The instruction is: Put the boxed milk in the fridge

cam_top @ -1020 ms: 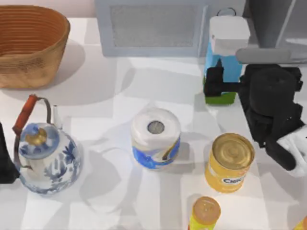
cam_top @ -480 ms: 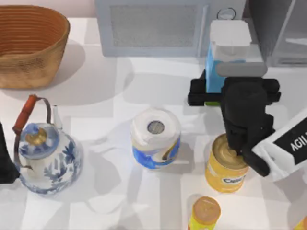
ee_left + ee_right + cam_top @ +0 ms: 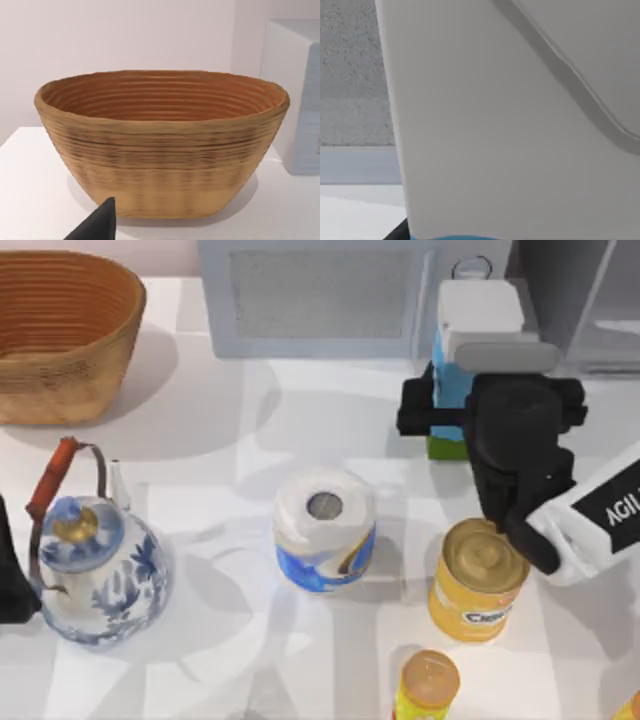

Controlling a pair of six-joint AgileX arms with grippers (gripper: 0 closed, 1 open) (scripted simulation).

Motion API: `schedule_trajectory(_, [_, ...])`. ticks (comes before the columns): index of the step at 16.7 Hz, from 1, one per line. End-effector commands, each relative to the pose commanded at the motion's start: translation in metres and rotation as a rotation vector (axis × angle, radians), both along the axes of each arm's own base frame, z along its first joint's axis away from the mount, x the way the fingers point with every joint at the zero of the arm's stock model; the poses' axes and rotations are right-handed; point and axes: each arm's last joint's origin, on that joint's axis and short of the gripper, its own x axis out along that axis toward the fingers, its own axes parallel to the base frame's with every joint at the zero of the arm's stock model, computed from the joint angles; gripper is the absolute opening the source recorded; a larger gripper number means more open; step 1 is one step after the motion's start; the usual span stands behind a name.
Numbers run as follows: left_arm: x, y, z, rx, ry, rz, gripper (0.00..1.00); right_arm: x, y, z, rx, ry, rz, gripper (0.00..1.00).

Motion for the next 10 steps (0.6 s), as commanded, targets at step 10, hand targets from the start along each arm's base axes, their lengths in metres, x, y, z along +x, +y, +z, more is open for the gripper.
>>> schedule_trajectory(10, [0.0, 0.0, 0.0, 0.0, 0.0, 0.0, 1.0, 0.02, 0.01, -0.014, 0.0, 0.0, 0.0, 1.0])
